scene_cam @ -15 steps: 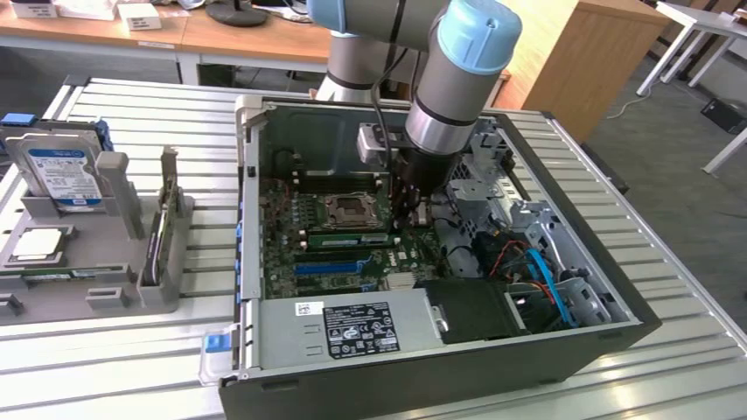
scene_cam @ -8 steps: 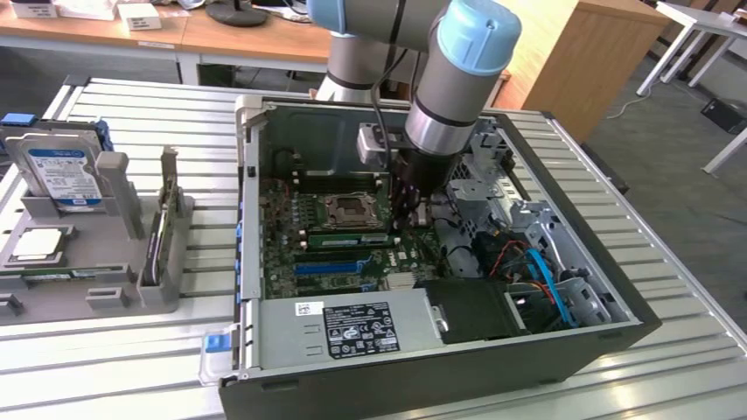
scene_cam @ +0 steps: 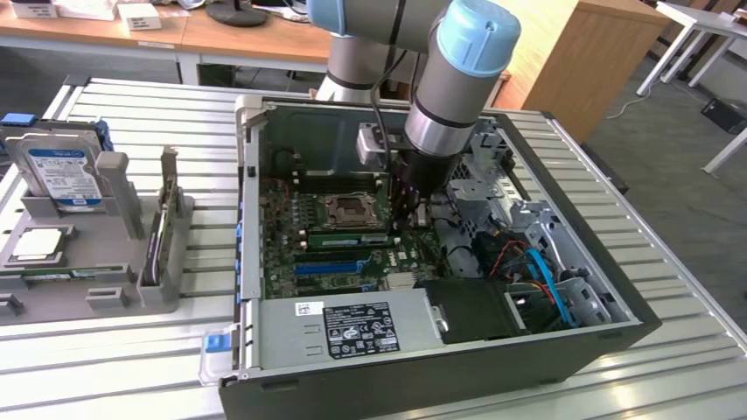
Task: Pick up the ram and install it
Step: 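Press down the ram until it locks into place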
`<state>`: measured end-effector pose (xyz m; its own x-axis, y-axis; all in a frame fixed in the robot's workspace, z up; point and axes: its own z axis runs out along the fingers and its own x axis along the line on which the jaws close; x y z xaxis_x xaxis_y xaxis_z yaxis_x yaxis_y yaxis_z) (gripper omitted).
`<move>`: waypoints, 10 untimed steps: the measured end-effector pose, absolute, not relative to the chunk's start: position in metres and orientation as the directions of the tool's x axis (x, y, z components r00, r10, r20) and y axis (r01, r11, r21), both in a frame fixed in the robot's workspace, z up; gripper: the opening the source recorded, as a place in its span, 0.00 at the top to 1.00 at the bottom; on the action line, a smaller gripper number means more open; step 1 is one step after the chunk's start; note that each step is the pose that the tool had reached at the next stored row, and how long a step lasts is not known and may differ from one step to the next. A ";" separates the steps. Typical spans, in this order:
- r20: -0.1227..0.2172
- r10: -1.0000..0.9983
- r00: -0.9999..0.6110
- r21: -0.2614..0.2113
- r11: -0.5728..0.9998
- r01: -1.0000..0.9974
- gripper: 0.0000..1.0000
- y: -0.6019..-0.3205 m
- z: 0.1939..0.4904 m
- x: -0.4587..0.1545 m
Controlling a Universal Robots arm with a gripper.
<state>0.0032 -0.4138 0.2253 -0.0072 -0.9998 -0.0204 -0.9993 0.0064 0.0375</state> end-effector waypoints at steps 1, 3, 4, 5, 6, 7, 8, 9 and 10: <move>-0.020 -1.000 -0.007 0.038 0.006 -0.999 0.89 -0.414 0.225 0.003; -0.021 -1.000 -0.007 0.037 0.006 -0.999 0.89 -0.414 0.224 0.003; -0.020 -1.000 -0.007 0.037 0.006 -0.999 0.89 -0.414 0.224 0.003; -0.020 -1.000 -0.007 0.038 0.006 -0.999 0.89 -0.414 0.224 0.003; -0.020 -1.000 -0.007 0.038 0.006 -0.999 0.89 -0.414 0.224 0.003; -0.020 -1.000 -0.007 0.038 0.006 -0.999 0.89 -0.414 0.224 0.003; -0.020 -1.000 -0.007 0.038 0.006 -0.999 0.89 -0.414 0.224 0.003; -0.020 -1.000 -0.007 0.037 0.006 -0.999 0.89 -0.414 0.224 0.003; -0.021 -1.000 -0.007 0.037 0.006 -0.999 0.89 -0.414 0.223 0.003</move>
<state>0.0032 -0.4137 0.2234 -0.0071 -0.9998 -0.0207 -0.9993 0.0064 0.0373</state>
